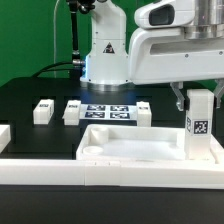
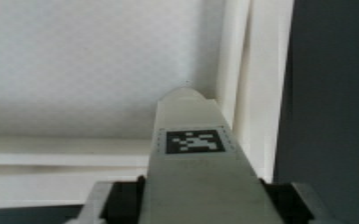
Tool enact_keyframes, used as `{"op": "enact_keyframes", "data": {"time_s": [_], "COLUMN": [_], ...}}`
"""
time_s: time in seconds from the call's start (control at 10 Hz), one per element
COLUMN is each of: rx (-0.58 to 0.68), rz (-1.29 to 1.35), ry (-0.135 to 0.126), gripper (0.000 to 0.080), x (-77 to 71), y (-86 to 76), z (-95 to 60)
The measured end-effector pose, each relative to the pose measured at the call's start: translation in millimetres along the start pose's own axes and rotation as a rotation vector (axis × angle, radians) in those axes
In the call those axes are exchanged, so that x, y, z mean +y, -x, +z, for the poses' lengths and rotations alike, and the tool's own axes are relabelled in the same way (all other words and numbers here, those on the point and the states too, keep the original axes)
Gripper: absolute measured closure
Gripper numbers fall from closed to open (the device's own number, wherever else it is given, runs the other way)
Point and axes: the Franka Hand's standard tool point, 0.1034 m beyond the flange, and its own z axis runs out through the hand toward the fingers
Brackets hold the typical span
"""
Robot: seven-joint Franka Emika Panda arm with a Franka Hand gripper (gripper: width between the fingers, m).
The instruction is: Assemble desk
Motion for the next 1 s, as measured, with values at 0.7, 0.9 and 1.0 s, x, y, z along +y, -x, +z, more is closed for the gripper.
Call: {"op": "enact_keyframes", "data": {"time_s": [0.7,0.9,1.0], "rx": [-0.031,-0.052,-0.046], "rz": [0.723,0.907,1.063], "ry": [-0.029,-0.031,-0.032], "gripper": [0.0512,0.0511,0.0511], "x": [-1.5,-2.7,-5.7], "y": [-4.7,-7.3,-8.1], "z": [-1.8,-3.1,-2.8]}}
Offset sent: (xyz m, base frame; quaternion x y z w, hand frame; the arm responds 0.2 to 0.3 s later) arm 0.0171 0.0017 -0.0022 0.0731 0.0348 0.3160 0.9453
